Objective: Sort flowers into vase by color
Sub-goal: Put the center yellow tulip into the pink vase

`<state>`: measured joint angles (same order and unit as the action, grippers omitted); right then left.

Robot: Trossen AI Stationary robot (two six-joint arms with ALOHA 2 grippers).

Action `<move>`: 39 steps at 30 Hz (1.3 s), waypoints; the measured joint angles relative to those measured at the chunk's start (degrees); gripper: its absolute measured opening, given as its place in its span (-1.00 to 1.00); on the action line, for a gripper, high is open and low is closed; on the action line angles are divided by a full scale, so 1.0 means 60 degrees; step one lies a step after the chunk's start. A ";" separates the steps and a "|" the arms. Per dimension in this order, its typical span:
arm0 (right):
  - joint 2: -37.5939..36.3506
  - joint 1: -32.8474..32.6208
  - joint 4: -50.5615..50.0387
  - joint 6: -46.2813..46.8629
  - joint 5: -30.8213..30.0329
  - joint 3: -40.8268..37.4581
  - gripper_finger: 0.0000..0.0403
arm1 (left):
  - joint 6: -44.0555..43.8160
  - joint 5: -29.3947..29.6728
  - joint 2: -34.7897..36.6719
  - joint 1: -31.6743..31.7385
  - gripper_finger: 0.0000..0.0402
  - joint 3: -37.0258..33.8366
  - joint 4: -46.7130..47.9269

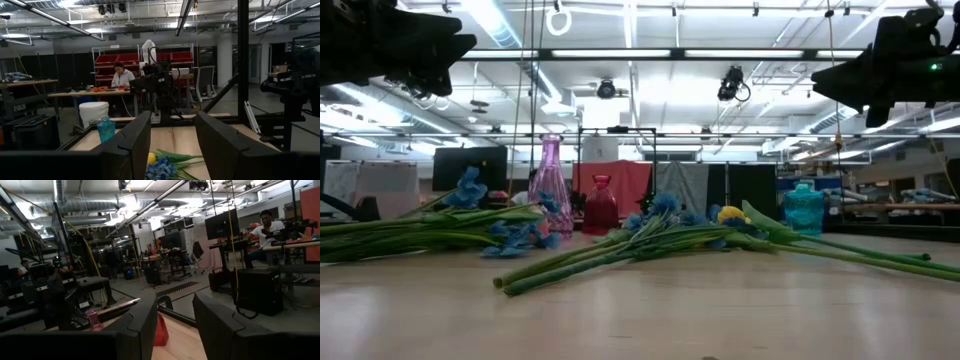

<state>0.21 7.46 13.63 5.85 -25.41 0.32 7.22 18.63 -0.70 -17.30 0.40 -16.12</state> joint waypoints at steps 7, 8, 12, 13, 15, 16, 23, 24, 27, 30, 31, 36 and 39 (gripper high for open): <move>0.0000 -0.0003 0.0003 0.0000 -0.0003 0.0000 -0.30 | 0.0003 0.0000 0.0003 0.0000 -0.19 0.0001 -0.0775; 0.0000 0.0000 0.0003 0.0000 0.0000 0.0002 -0.30 | 0.0002 0.0000 0.0003 0.0000 -0.19 -0.0003 -0.0815; 0.0000 -0.0003 0.0053 0.0000 0.0000 0.0001 -0.30 | 0.0001 0.0000 0.0003 -0.0001 -0.19 0.0001 -0.0861; 0.0000 -0.0001 0.0079 0.0000 0.0000 0.0000 -0.30 | 0.0004 0.0000 0.0003 0.0000 -0.19 0.0000 -0.0871; 0.0004 0.0000 0.0189 -0.0002 -0.0004 0.0000 -0.30 | 0.0004 0.0000 0.0003 0.0000 -0.19 -0.0001 -0.0939; 0.0004 0.0000 0.0311 0.0000 -0.0042 0.0000 -0.30 | 0.0000 0.0017 0.0003 0.0000 -0.19 -0.0001 -0.1021; 0.0004 0.0000 0.1256 0.0029 -0.0003 0.0000 -0.30 | 0.0004 0.0055 0.0003 0.0006 -0.19 -0.0002 -0.1447; 0.0000 0.0000 0.1346 0.0007 0.0003 0.0003 -0.30 | 0.0004 0.0182 0.0003 0.0005 -0.19 -0.0002 -0.1412; 0.0004 0.0004 0.1364 0.0000 -0.0070 0.0000 -0.30 | 0.0005 0.0616 0.0003 0.0007 -0.19 -0.0001 -0.1321; 0.0004 0.0007 0.1420 0.0181 -0.0117 0.0000 -0.30 | 0.0007 0.1246 0.0003 0.0007 -0.19 -0.0003 -0.1366; 0.0004 0.0008 0.1417 0.0365 -0.0065 0.0001 -0.30 | 0.0007 0.1452 0.0003 0.0007 -0.19 -0.0001 -0.1365; 0.0320 -0.0033 0.1317 0.1801 0.0986 0.0224 -0.31 | 0.0004 0.1954 0.0003 0.0007 -0.19 -0.0001 -0.1348; 0.1235 -0.0317 0.0686 0.2756 0.1711 0.0800 -0.33 | 0.0000 0.1957 0.0003 0.0007 -0.19 -0.0002 -0.1341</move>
<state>7.62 5.56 17.75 22.38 -15.14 5.12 7.22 30.37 -0.69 -17.26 0.39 -24.16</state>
